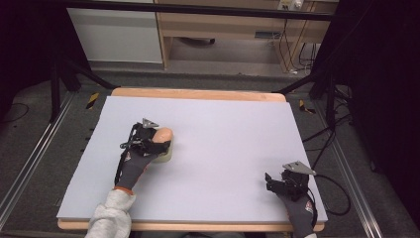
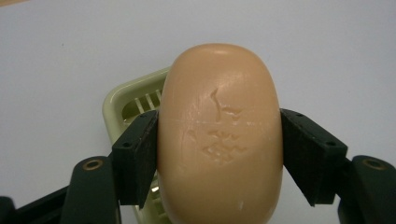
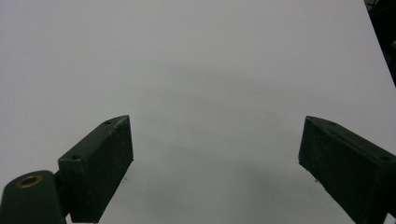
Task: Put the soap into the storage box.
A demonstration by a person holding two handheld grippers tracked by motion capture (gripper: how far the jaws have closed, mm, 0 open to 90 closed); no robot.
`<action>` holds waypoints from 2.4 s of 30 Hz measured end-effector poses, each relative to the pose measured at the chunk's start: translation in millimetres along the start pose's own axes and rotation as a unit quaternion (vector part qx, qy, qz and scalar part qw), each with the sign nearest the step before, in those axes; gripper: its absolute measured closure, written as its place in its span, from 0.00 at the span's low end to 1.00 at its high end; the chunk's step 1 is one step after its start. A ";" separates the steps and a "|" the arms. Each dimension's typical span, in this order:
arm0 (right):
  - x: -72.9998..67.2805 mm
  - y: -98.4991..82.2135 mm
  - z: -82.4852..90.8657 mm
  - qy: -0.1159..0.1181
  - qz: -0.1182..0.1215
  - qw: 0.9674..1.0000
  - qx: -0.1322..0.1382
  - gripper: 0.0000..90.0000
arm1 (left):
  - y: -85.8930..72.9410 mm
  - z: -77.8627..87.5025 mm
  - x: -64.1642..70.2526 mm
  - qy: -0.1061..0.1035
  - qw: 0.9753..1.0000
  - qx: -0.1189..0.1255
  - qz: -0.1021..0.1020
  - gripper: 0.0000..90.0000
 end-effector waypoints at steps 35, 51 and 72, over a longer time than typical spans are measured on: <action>-0.5 -0.3 -0.3 -0.001 0.001 1.000 -0.001 0.11 | -18.9 -19.1 -8.6 0.028 0.999 -0.033 0.012 0.35; -0.7 -0.1 0.3 0.000 0.000 1.000 -0.001 0.11 | -9.6 -6.8 -8.5 0.027 0.999 -0.009 0.018 0.33; 4.6 0.5 2.9 -0.007 -0.003 1.000 0.007 0.11 | -13.2 28.9 6.4 -0.011 0.999 0.029 0.008 0.30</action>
Point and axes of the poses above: each handheld gripper's, and its own axes: z roughly backward along the jaws, y roughly out of its top, x roughly to its right, the point moved 8 cm from there along -z, roughly forward along the jaws, and after that the axes turned 11 degrees about x, right-handed, at the moved point
